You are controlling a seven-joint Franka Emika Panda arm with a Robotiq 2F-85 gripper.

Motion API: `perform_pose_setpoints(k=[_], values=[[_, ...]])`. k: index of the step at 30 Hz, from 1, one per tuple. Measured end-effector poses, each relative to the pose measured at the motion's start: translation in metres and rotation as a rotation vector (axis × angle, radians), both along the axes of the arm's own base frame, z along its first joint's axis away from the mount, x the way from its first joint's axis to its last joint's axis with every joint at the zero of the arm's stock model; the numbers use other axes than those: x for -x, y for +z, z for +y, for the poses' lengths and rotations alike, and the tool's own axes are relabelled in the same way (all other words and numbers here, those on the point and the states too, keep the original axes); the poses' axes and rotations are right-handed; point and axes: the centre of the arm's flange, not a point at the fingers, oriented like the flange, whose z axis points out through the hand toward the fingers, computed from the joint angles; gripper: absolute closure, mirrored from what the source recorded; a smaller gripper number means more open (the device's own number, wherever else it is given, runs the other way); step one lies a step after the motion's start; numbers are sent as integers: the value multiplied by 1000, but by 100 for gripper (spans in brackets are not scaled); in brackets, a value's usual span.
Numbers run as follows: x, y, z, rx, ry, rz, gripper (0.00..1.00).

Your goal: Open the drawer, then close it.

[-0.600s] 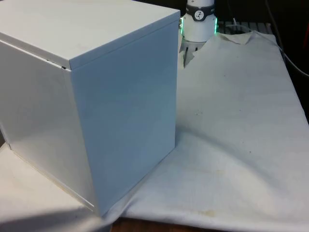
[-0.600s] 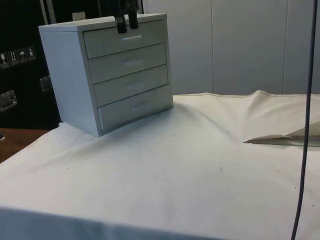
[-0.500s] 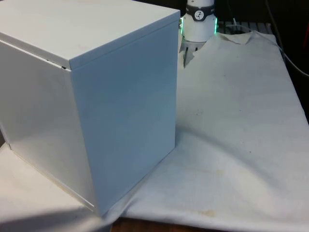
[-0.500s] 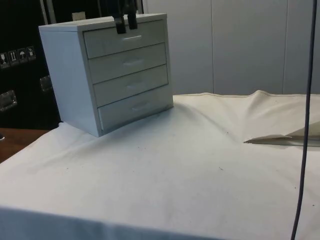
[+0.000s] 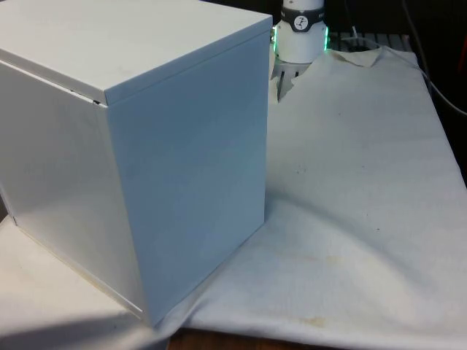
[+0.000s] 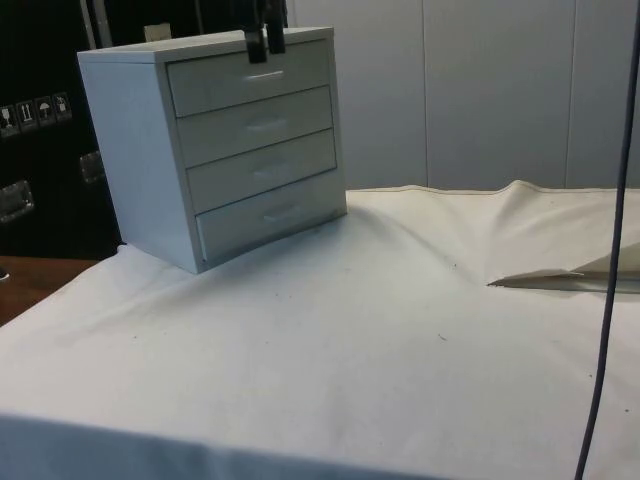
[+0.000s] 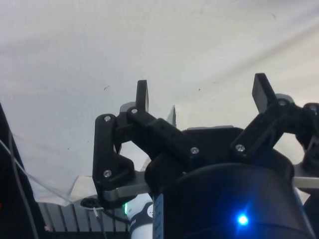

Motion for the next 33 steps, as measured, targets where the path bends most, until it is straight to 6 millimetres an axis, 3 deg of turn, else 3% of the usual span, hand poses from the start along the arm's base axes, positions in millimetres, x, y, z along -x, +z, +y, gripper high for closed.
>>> perform_pose_setpoints(k=[8,33], values=[[13,1,-22,-13,28,-20,0],[13,1,-37,-9,170,-34,0]])
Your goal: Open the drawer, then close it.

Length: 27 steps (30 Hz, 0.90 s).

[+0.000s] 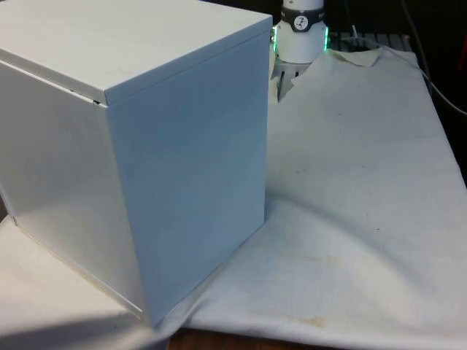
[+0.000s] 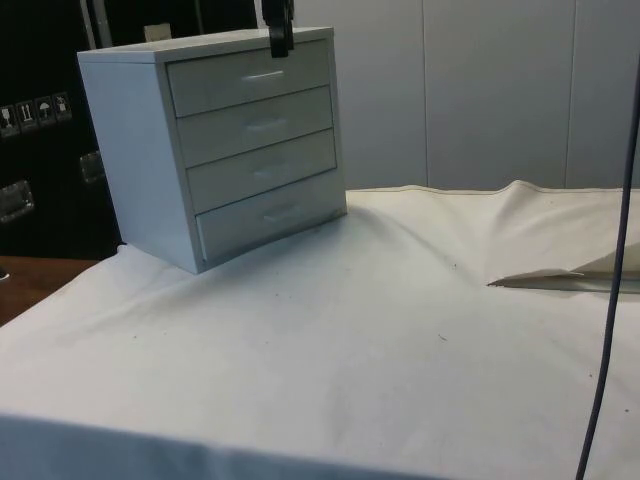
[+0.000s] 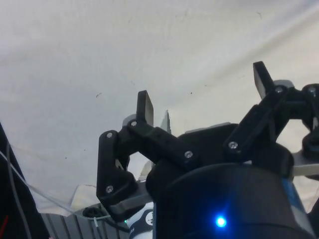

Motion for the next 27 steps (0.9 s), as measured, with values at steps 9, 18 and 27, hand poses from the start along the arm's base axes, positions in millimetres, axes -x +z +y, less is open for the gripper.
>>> perform_pose_setpoints(k=[9,18,27], values=[[0,0,-2,2,50,2,0],[1,0,-6,4,108,3,0],[1,0,-7,7,179,5,0]])
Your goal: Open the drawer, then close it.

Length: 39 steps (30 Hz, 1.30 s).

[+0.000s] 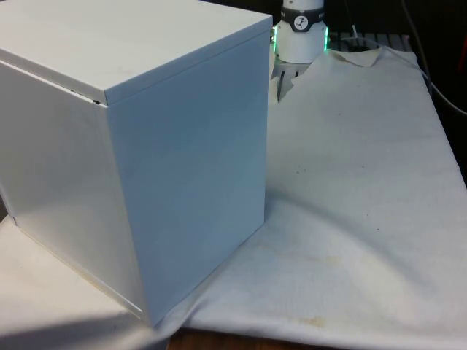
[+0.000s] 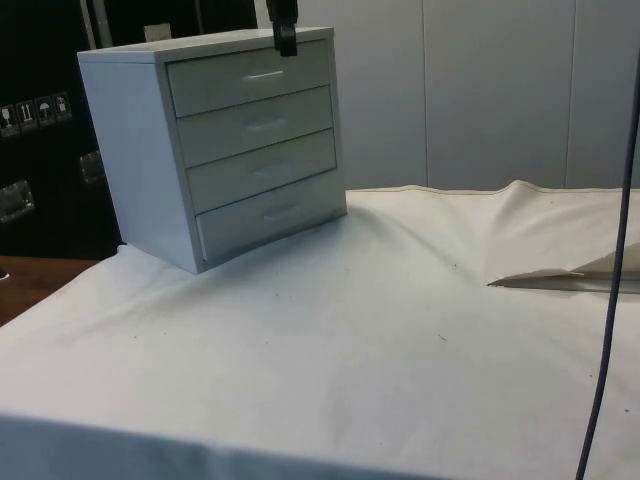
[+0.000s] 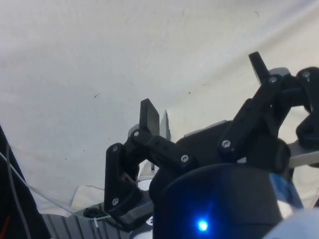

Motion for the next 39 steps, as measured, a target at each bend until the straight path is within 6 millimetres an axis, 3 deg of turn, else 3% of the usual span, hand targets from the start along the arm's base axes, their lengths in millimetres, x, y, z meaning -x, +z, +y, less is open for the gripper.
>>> perform_pose_setpoints(k=[39], values=[[0,-1,-3,14,320,9,0]])
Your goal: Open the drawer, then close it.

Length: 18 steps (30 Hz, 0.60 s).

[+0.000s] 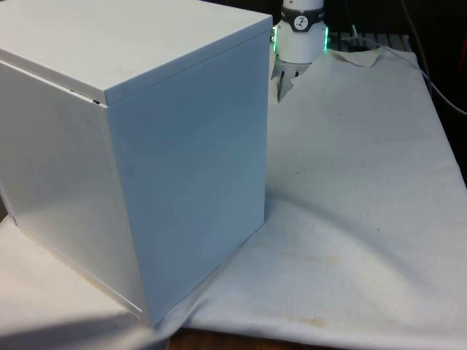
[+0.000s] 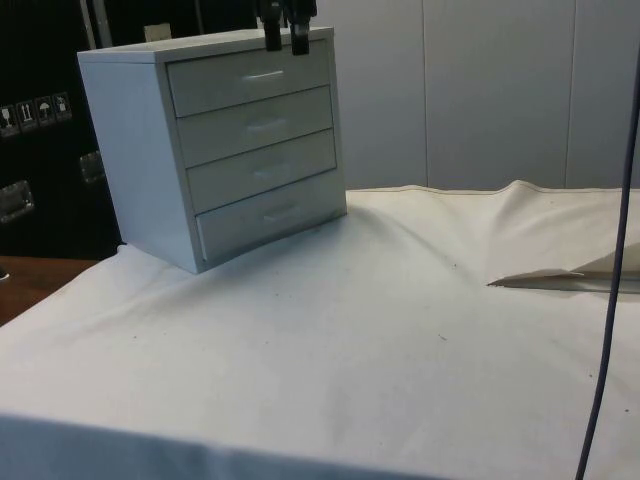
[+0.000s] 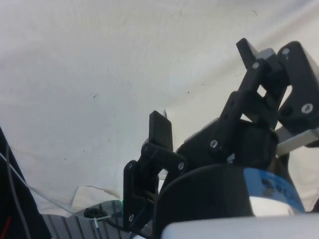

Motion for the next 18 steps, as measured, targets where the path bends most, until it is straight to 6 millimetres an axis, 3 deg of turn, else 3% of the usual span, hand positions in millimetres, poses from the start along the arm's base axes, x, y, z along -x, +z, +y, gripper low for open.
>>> perform_pose_setpoints(k=[18], values=[[0,-1,0,6,128,5,0]])
